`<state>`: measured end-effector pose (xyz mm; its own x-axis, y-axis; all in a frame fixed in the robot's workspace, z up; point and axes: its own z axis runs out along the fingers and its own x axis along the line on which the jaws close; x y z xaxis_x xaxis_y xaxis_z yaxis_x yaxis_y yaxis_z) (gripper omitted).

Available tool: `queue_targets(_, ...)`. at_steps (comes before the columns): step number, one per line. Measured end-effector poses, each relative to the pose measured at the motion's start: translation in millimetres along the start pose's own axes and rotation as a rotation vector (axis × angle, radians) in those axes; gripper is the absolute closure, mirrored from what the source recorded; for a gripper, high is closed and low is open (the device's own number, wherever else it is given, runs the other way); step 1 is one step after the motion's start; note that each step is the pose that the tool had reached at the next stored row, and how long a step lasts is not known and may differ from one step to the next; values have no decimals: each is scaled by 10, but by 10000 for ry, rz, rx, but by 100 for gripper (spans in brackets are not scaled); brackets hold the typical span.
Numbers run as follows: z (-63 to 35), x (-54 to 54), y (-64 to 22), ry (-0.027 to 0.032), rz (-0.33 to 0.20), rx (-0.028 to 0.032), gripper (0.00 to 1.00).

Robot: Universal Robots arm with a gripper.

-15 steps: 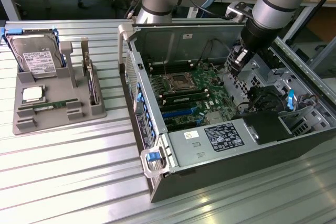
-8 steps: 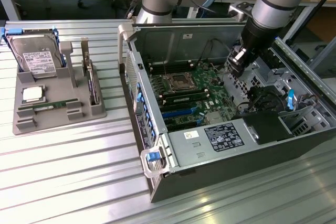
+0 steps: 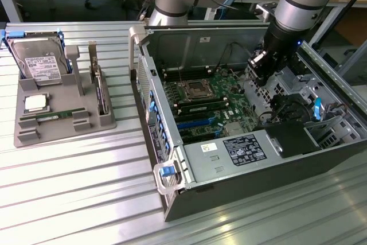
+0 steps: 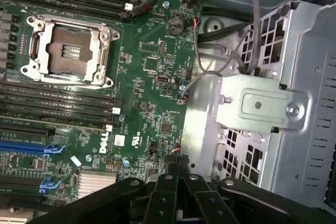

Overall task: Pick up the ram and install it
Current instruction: 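Press down the ram until it locks into place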

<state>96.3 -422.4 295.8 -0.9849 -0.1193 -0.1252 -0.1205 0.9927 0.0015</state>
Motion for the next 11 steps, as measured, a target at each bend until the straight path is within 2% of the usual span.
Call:
queue_targets(3, 0, 0, 0, -1, 1129, 148, 89)
queue_targets(5, 0, 0, 0, -2, 1658, 215, 89)
queue_targets(11, 0, 0, 0, -2, 1659, 216, 89)
